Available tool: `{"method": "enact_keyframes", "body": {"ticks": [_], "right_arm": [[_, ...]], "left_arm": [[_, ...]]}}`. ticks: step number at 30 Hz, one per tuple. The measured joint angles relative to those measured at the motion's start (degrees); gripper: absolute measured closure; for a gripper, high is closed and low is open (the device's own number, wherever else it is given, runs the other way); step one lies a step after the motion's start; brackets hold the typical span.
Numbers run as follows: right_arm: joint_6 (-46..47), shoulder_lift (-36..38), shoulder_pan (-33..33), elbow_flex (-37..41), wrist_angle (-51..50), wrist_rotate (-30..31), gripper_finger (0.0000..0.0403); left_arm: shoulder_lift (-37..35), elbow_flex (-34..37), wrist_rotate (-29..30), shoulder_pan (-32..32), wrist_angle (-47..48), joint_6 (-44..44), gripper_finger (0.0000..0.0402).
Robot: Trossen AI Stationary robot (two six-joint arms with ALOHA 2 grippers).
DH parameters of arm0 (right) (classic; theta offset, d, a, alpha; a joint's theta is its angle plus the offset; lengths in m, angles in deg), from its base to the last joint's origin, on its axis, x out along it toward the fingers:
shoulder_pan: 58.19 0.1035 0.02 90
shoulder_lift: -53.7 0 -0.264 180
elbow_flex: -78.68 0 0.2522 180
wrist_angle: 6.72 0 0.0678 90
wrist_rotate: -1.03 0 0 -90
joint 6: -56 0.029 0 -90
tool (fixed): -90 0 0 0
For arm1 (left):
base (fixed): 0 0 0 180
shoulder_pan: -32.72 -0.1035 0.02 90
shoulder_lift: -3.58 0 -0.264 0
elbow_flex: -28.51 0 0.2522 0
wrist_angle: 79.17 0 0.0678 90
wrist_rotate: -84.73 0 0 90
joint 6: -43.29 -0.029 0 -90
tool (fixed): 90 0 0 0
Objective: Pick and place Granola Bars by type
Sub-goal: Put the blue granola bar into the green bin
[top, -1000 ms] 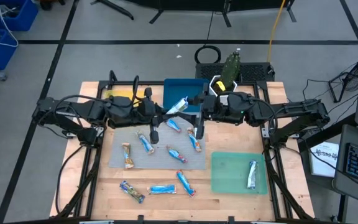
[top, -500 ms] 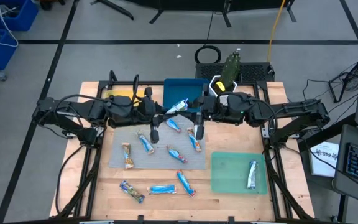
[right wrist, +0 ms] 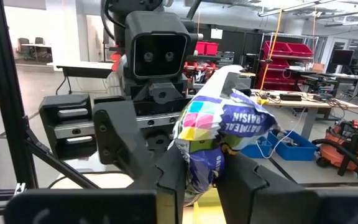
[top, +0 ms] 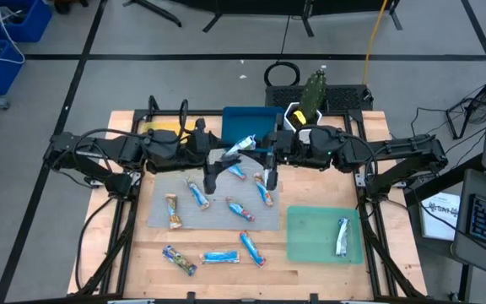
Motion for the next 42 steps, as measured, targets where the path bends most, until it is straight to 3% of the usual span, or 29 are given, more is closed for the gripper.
{"method": "enact_keyframes", "body": {"ticks": [9, 13, 20, 32, 38, 42], "right_arm": [[-0.04, 0.27, 0.24, 0.00, -0.15, 0.07, 0.0348], [-0.13, 0.98, 0.24, 0.00, -0.45, 0.04, 0.0354], [-0.31, 2.45, 0.26, 0.00, -0.20, 0.08, 0.0356], [-4.57, 10.43, 0.26, 0.00, -10.49, -1.60, 0.0356], [-8.04, 15.37, 0.36, 0.00, -17.04, -7.33, 0.0366], [-10.36, 19.07, 0.93, 0.00, -21.85, -7.97, 0.0376]], "left_arm": [[-1.12, -0.02, -7.68, 0.00, 0.01, -0.20, 0.0096], [-2.57, -0.02, -7.17, -0.09, 0.34, -0.31, 0.0061], [-5.89, -0.02, -1.01, -0.11, 1.73, -3.28, 0.0020], [-10.86, -0.02, 0.59, -0.11, 2.54, -1.62, 0.0011], [-11.10, -0.02, 1.57, -0.11, 6.12, 0.10, 0.0011], [-11.10, -0.02, 1.61, -0.11, 8.59, 1.91, 0.0011]]}}
